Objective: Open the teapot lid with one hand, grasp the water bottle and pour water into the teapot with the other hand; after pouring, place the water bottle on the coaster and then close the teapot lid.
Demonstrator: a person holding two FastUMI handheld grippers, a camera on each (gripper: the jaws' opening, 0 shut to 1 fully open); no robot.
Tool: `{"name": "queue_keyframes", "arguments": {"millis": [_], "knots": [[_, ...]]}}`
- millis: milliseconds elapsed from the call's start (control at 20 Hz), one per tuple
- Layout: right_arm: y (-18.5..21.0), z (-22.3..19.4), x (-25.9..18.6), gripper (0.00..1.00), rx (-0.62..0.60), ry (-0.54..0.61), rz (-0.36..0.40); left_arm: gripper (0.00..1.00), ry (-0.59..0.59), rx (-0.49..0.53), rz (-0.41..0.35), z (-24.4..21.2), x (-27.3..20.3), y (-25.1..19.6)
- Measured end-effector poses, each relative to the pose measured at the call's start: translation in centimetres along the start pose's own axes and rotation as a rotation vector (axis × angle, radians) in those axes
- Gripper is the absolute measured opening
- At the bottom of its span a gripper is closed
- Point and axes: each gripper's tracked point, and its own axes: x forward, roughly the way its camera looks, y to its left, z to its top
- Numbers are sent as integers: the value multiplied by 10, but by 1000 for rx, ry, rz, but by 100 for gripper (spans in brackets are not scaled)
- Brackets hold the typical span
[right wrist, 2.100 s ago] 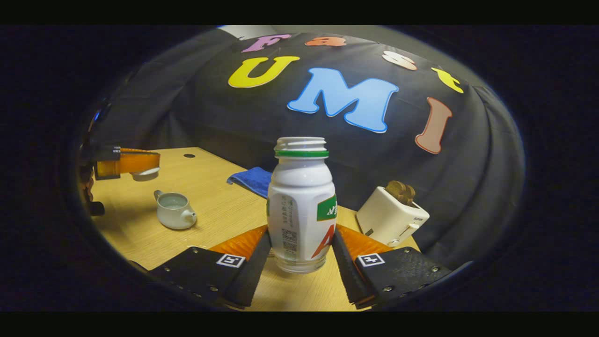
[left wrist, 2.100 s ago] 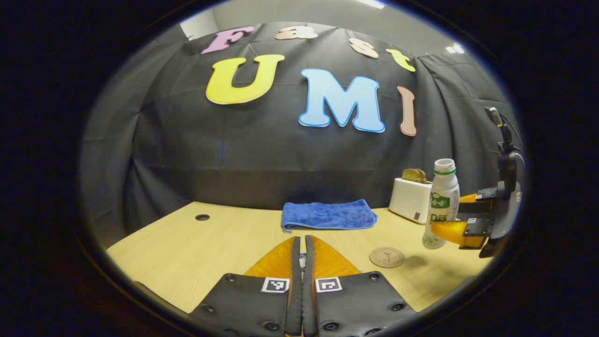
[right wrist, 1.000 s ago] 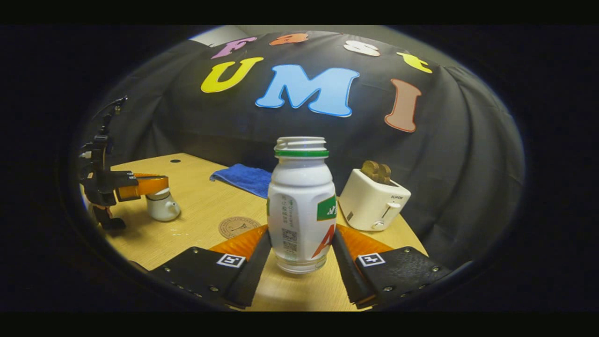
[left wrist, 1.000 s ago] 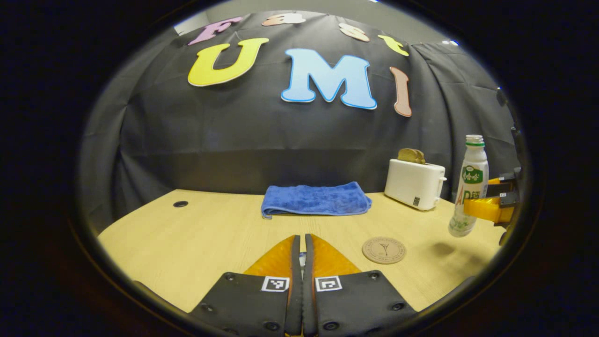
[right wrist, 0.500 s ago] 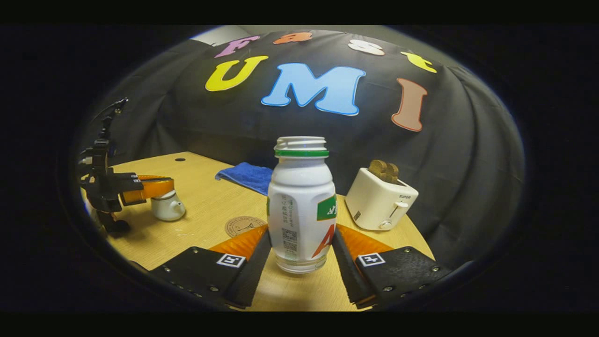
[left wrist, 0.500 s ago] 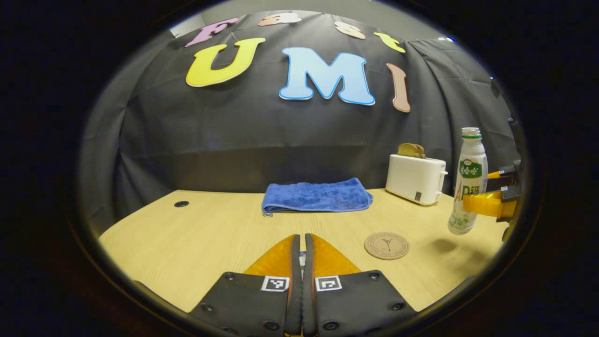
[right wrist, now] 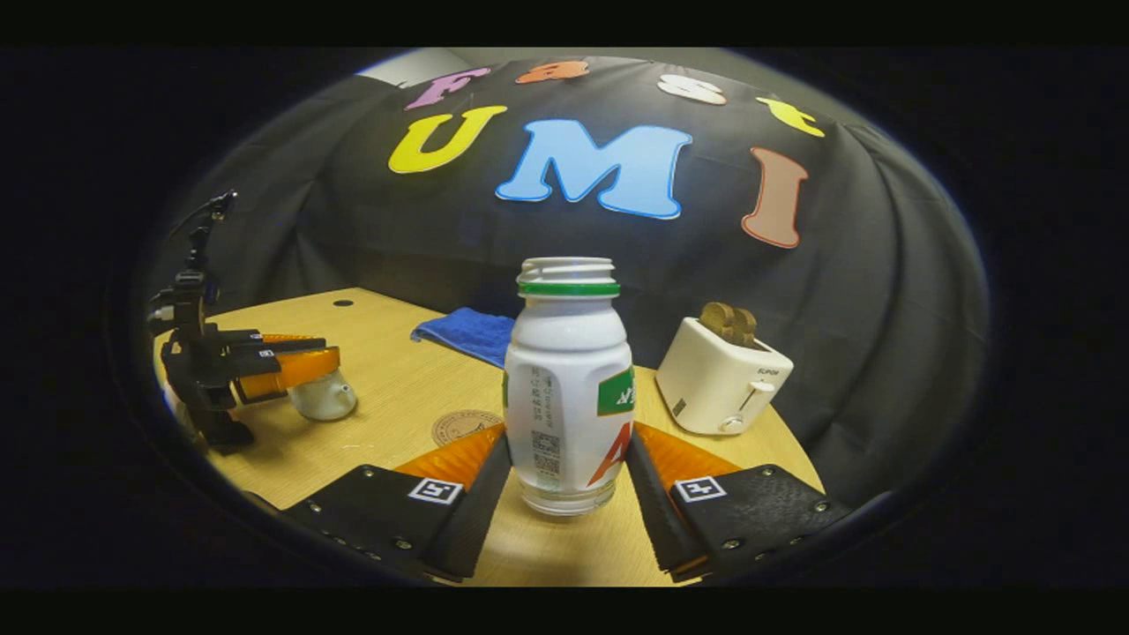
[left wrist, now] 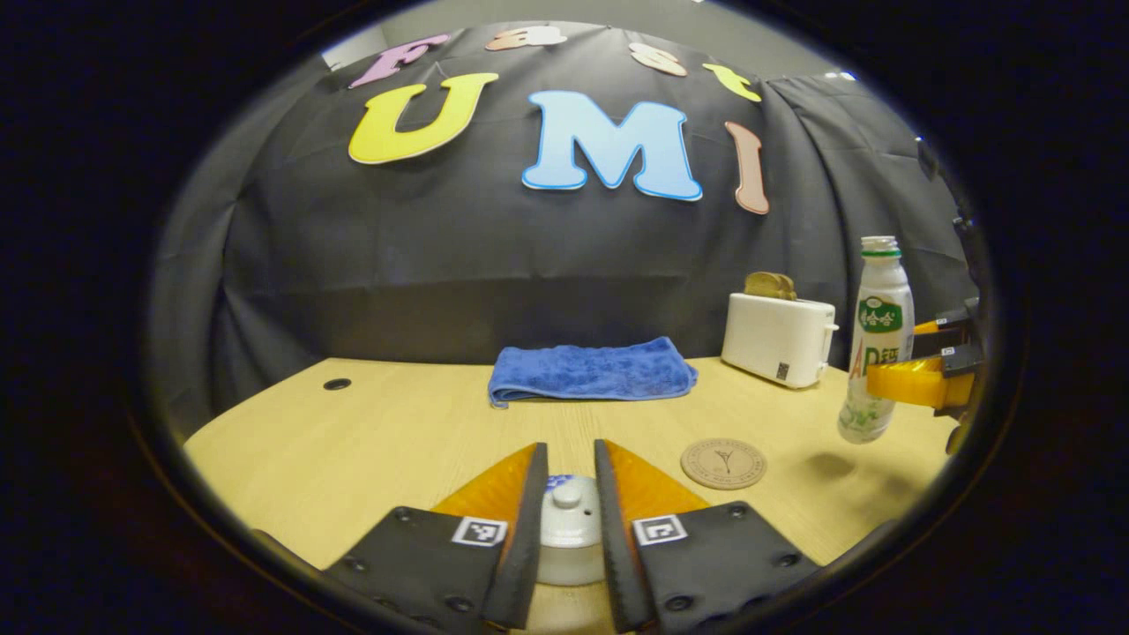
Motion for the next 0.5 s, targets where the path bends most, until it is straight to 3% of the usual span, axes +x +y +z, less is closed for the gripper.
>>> {"name": "queue_keyframes", "arguments": {"millis": [50, 150, 500], "knots": [[3, 0, 1, 73, 3, 2, 2, 60, -5, 5, 1, 3, -3, 0], [6, 1, 4, 73, 6, 5, 5, 72, -32, 8, 1, 12, -7, -1], [43, 21, 40, 73, 52, -19, 61, 77, -86, 2, 35, 32, -20, 16]]}}
